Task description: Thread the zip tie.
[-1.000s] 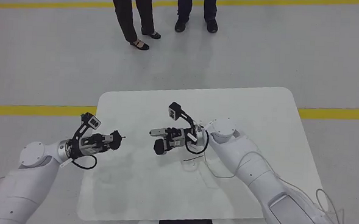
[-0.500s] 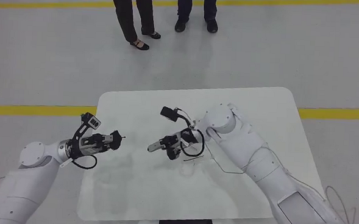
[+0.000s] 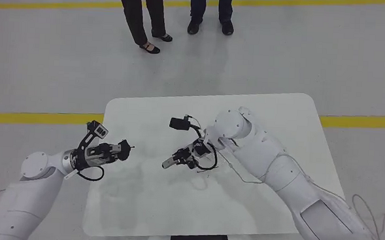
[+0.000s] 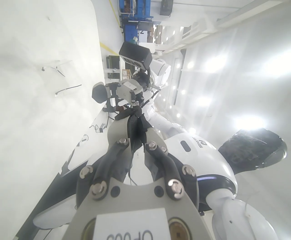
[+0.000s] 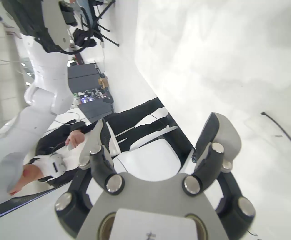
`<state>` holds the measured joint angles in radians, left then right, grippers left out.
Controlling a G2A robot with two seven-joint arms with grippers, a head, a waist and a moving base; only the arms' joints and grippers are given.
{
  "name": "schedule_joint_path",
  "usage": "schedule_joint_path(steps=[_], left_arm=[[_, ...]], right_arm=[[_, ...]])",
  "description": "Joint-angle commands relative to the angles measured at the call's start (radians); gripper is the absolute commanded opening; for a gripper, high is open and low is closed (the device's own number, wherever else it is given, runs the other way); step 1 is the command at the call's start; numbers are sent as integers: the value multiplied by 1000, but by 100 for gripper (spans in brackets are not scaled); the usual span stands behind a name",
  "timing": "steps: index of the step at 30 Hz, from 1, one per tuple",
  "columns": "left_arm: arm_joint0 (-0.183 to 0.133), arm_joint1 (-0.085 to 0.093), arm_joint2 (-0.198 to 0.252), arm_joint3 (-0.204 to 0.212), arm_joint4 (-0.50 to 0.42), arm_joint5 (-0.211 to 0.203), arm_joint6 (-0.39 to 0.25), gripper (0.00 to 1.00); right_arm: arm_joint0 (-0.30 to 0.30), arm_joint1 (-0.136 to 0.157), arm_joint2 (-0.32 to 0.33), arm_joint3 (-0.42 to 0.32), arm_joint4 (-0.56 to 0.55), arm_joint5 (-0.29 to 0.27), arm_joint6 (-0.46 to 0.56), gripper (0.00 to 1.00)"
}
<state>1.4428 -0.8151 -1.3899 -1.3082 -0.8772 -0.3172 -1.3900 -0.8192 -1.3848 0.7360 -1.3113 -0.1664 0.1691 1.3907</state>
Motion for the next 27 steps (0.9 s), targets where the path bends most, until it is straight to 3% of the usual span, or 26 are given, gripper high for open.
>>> schedule_joint_path(steps=[1, 4, 7, 15, 20, 27], left_arm=[[0, 0, 0, 0, 0, 0, 0, 0], [0, 0, 0, 0, 0, 0, 0, 0], [0, 0, 0, 0, 0, 0, 0, 0], [0, 0, 0, 0, 0, 0, 0, 0], [0, 0, 0, 0, 0, 0, 0, 0], [0, 0, 0, 0, 0, 0, 0, 0]], right_arm=[[31, 9, -31, 4, -13, -16, -1, 100], [99, 22, -121, 23, -40, -47, -1, 100], [184, 29, -280, 47, -87, -79, -1, 100], [190, 28, -293, 48, -86, -80, -8, 100], [216, 25, -345, 37, -178, -137, -1, 100], [298, -4, -465, 110, -194, -227, -1, 100]])
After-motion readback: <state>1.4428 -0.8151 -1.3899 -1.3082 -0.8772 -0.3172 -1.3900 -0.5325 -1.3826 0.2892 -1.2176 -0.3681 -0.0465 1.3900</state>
